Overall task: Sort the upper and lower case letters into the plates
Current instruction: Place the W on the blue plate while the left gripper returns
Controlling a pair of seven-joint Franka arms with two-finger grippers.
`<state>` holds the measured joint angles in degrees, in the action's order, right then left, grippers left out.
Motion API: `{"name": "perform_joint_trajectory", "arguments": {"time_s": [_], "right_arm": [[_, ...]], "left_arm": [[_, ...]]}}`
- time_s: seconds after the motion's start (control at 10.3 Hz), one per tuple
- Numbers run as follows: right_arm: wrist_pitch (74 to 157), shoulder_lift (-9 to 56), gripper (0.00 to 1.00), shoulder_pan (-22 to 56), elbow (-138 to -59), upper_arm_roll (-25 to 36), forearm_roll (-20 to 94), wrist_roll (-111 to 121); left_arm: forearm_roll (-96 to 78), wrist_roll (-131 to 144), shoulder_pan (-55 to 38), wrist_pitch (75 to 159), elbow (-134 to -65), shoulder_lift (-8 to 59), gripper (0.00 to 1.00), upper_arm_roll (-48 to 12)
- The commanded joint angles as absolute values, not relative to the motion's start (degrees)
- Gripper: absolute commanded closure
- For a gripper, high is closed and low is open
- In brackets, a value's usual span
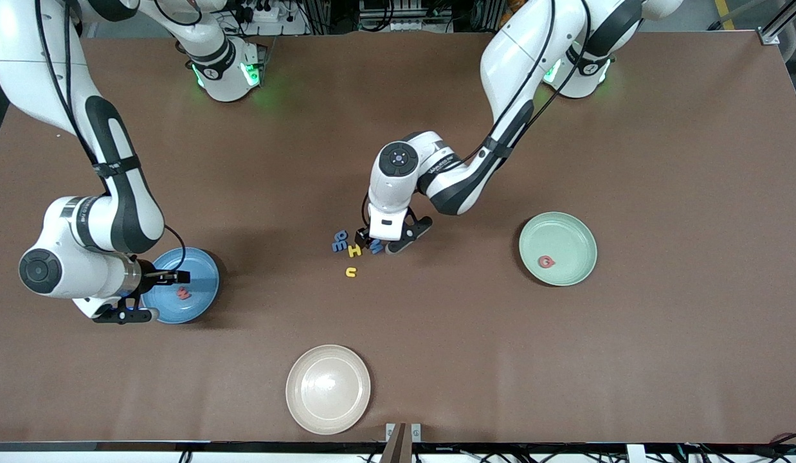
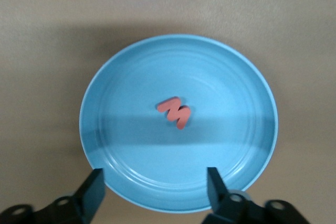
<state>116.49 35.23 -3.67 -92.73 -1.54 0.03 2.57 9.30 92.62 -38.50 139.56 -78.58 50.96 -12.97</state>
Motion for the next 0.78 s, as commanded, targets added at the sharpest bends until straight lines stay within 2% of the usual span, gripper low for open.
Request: {"name": "perform_joint_trajectory", "arguments": {"time_s": [0.0, 0.68], "right_arm": [[116.3, 35.0, 0.0, -4.7, -93.3, -2.3, 0.5, 2.3], [117.1, 36.4, 0.0, -5.0, -93.0, -2.3, 8.4, 2.3]], "left_arm": [[8.3, 92.7, -39.3, 139.6, -75.2, 52.7, 0.24, -12.0], [8.2, 92.6, -40.5, 139.8, -70.9, 57.3, 0.25, -10.5]]}}
